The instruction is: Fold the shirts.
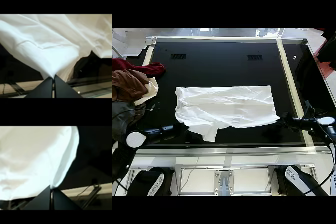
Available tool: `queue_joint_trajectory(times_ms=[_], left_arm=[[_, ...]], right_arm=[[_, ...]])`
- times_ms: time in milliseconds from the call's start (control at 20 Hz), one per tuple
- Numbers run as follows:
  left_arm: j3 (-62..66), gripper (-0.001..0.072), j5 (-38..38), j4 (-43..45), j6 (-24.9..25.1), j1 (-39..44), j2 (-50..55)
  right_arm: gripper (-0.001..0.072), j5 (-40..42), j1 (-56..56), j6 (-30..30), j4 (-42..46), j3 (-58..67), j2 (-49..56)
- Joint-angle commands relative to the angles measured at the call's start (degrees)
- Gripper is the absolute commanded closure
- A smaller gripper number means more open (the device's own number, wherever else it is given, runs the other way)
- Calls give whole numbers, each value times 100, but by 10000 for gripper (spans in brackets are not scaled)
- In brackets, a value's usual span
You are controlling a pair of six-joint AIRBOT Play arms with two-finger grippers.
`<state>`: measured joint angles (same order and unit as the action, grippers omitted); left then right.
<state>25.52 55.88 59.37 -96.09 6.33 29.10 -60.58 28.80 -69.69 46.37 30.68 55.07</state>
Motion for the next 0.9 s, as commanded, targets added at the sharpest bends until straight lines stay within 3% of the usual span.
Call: queue_joint_trajectory(times_ms=[0, 150, 300, 450, 650, 850], left_arm=[[560, 701, 1016, 1200, -579, -4, -422], [1130, 701, 1222, 1283, -483, 13, -332], [2022, 701, 1211, 1512, 50, 13, 428], [2865, 701, 1209, 1996, 492, 13, 1674], [3593, 700, 903, 3097, 527, 11, 3268], [4218, 700, -24, 3152, 529, 33, 4395]], right_arm=[[699, -715, 7, -13, 208, 87, -883], [700, -846, 7, -48, 133, 90, -1644], [701, -782, -59, -116, 22, 348, -1786], [702, 109, -498, -166, 52, 879, -1740], [702, 474, -802, -339, 337, 1543, -730], [701, 739, -999, -328, 295, 2070, 793]])
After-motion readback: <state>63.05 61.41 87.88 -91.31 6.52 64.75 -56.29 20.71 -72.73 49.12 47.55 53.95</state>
